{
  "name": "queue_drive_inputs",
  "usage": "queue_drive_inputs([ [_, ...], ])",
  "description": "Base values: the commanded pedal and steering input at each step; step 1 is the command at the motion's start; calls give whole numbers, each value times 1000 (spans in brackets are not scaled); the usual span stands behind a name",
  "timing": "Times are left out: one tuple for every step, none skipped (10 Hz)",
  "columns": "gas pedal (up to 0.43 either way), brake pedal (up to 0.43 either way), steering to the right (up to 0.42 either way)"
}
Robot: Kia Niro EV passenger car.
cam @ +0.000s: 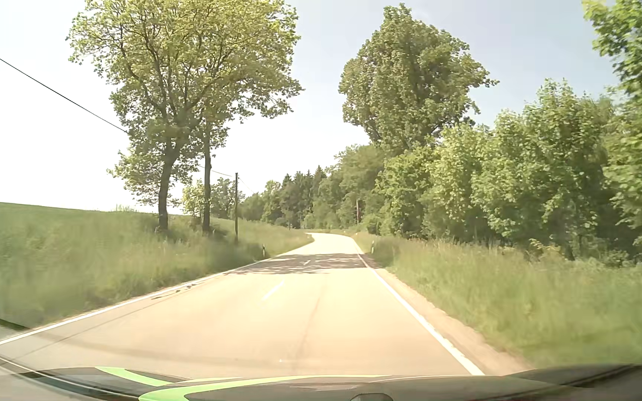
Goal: Follow the waypoints while adhering to traffic rules and regulations
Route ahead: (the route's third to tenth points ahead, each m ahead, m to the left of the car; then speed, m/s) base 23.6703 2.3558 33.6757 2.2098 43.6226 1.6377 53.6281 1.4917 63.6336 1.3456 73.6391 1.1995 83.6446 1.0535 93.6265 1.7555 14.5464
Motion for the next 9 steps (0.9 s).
queue_drive_inputs([
  [378,0,4],
  [378,0,4],
  [378,0,4],
  [378,0,4],
  [378,0,4],
  [378,0,3],
  [378,0,3],
  [378,0,2],
  [378,0,2],
])
